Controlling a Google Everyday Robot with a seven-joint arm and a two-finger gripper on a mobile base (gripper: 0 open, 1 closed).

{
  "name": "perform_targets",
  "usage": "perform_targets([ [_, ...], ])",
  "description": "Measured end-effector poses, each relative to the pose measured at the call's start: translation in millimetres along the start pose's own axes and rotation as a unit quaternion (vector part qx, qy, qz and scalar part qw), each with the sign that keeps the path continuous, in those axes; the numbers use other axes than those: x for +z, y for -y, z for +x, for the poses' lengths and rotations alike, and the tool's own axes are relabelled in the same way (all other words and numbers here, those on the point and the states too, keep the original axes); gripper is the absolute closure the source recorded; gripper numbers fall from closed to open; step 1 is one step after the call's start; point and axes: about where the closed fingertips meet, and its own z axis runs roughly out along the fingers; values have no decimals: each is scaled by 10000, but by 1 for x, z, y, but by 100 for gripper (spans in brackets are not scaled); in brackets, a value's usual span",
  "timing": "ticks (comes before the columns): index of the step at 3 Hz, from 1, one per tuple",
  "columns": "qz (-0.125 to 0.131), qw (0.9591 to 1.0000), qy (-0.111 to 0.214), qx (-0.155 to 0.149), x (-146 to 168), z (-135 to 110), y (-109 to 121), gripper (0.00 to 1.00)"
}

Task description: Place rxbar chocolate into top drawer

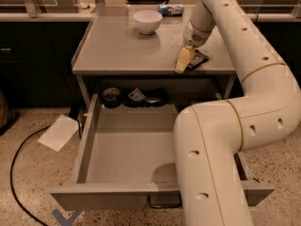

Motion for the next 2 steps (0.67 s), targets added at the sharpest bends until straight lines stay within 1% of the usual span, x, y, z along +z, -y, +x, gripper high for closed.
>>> perform_targets([
  [1,0,10000,0,1,-3,0,-1,100],
  [2,0,10000,0,0,-3,0,-1,100],
])
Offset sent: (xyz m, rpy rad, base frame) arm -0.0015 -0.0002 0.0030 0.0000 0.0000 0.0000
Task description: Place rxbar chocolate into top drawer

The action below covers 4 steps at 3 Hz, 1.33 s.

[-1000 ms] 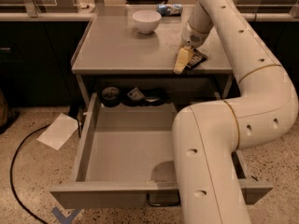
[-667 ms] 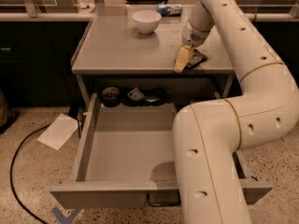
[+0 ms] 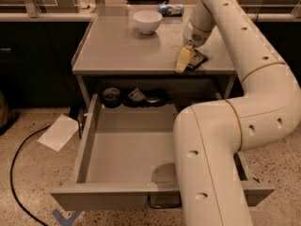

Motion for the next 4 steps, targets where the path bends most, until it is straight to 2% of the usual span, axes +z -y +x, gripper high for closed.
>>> perform_targets([
  [1,0,10000,2,-1,-2,1,-3,100],
  [2,-37,9991,395,-151,-41,-3,-18,100],
  [3,-118,9952,926,-297,-85,-7,-38,100],
  [4,-357,9881,1415,-494,-95,-8,-57,100],
])
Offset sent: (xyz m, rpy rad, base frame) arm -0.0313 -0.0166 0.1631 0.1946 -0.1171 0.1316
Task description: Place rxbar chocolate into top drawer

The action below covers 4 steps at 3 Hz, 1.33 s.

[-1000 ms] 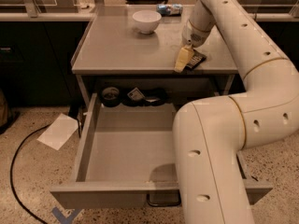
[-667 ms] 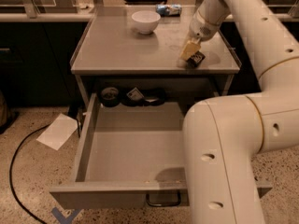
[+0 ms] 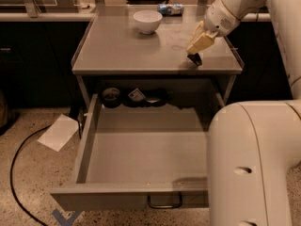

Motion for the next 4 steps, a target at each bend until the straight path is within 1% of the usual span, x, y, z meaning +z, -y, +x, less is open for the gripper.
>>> perform_targets([
  [1,-259,9983,448,-270,5,-10,-25,100],
  [2,-354,9944,789,-606,-1,-26,-60,100],
  [3,-689,9926,832,-552,23,-25,-82,100],
  [4,-676,9928,829,-540,24,-24,-81,100],
])
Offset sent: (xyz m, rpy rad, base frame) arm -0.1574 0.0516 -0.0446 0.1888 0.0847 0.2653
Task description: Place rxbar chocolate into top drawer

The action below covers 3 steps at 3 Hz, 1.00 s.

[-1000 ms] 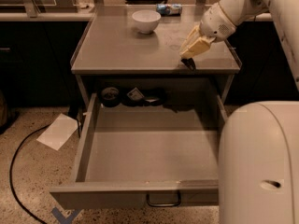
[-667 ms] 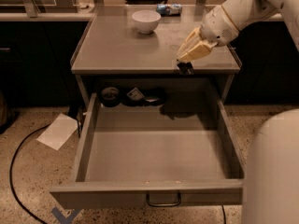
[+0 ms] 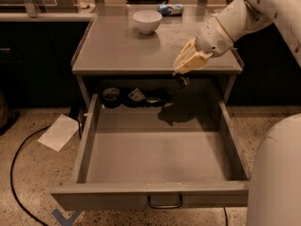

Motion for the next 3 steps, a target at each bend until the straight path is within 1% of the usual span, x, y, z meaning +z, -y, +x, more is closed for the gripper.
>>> perform_targets([
  [1,-68,9996,276,63,16,-2,-10,100],
  [2,68,9988,462,111,31,-7,-34,100],
  [3,7,9988,337,368,70,11,-63,100],
])
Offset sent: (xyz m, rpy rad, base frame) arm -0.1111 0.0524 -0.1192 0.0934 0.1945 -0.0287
